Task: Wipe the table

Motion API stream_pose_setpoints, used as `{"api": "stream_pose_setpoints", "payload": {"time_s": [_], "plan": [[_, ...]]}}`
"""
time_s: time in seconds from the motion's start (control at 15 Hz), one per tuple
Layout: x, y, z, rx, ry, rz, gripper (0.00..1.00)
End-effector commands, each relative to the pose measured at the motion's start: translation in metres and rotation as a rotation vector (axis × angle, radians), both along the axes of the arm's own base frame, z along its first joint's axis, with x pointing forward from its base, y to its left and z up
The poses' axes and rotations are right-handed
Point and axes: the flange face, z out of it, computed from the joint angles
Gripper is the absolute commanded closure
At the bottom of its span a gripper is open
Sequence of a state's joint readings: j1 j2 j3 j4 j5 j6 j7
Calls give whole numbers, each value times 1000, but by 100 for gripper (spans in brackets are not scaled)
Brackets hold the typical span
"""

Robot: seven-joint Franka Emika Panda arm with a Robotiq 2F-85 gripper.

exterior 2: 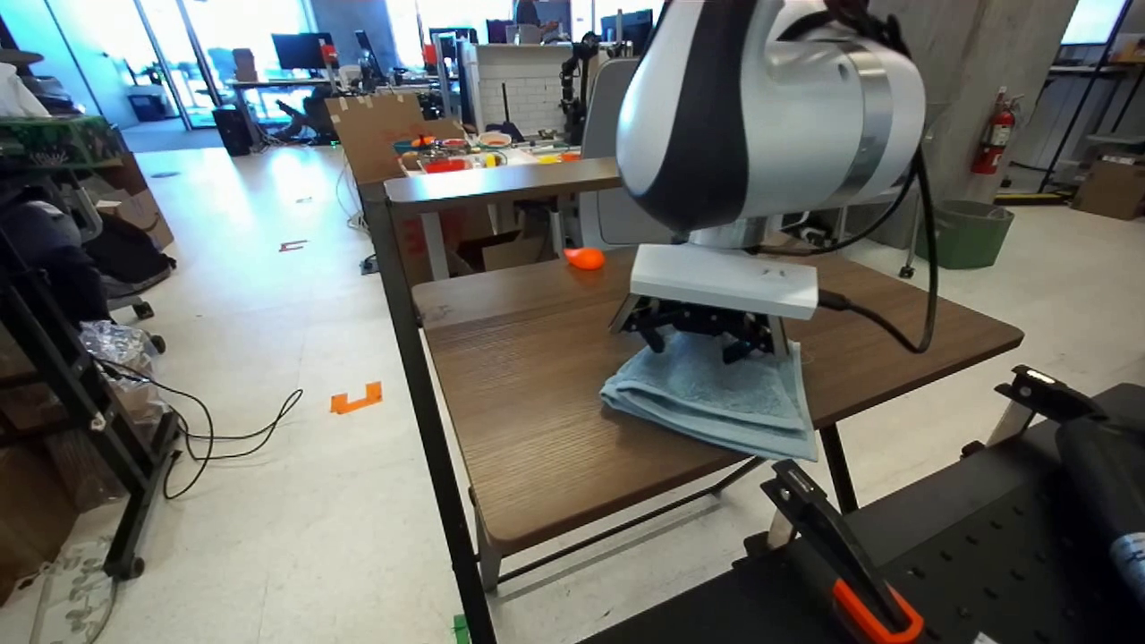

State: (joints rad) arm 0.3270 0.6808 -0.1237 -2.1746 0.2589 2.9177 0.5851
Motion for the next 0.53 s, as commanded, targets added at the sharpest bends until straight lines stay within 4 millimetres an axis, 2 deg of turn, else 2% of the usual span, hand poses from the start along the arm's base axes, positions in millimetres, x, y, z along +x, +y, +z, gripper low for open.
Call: {"api": "stream_pose_setpoints", "payload": {"time_s": [0.0,0.13,0.27,0.4,0.47], "plan": [[-7,64,-26,-32,22,33,0],[-6,93,-24,-22,-16,24,0],[8,108,-24,-17,-60,-17,0],[33,105,-21,-11,-102,-103,0],[48,97,-20,-7,-122,-149,0]]}}
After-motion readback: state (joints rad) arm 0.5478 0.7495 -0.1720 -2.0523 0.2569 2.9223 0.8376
